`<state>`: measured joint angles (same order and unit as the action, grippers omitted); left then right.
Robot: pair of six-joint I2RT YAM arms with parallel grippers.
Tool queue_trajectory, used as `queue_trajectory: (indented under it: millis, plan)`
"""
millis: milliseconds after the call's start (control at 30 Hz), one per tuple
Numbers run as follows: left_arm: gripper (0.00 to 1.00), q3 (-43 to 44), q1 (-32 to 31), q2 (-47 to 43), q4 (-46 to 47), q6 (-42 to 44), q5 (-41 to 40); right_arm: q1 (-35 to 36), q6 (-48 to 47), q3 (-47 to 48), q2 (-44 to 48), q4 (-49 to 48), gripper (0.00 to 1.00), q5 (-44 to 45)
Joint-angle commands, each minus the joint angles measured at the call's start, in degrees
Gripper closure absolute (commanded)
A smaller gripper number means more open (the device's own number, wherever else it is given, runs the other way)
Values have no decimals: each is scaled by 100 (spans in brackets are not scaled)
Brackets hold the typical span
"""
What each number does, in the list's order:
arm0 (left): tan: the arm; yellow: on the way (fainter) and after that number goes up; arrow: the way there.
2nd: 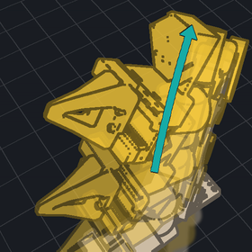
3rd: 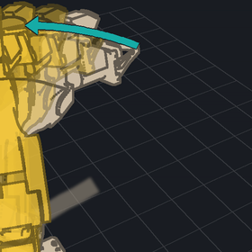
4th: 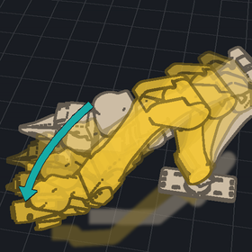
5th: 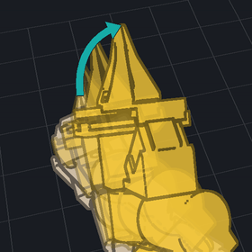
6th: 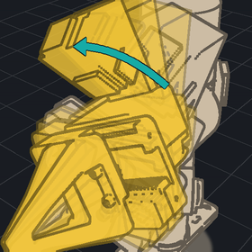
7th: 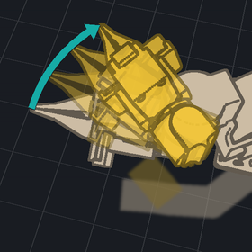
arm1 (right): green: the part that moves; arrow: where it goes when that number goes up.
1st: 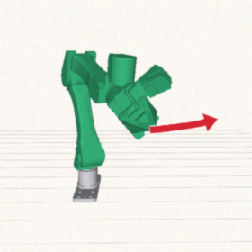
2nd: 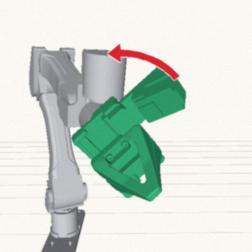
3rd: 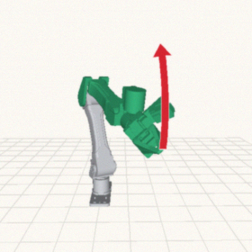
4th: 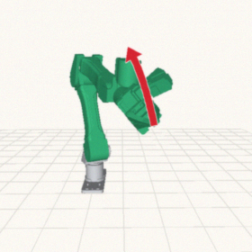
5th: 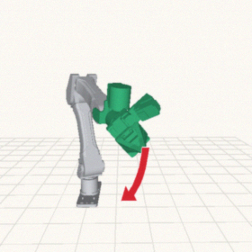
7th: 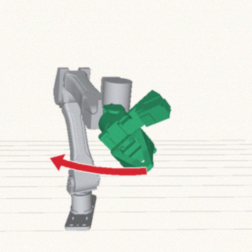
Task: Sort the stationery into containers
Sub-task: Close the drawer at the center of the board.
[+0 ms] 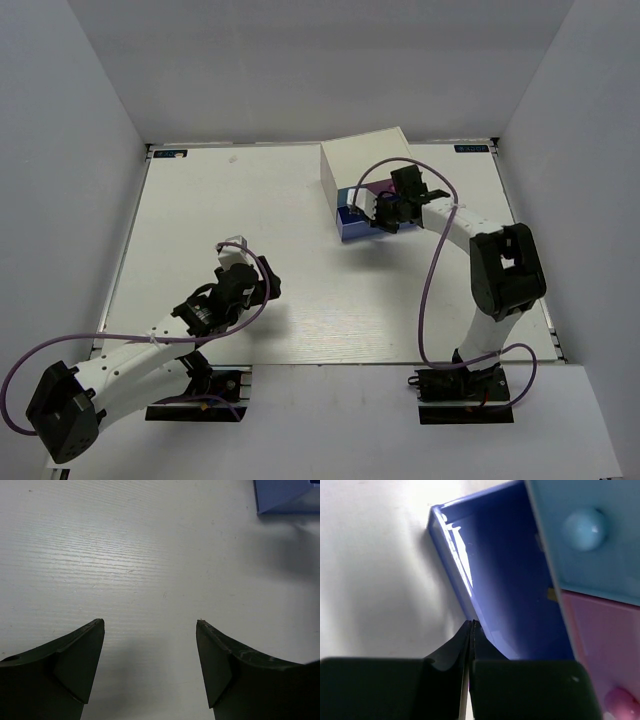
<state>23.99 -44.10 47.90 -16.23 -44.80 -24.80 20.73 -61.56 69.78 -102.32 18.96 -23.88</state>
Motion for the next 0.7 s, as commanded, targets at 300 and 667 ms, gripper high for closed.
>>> queue_trajectory:
  millis: [300,667]
  plan:
    - [16,97,15,35,85,59,1,177,496,62,-446,-1816,100,1034]
    - [16,150,15,35,32,59,1,308,478,54,-693,-2546,86,1447]
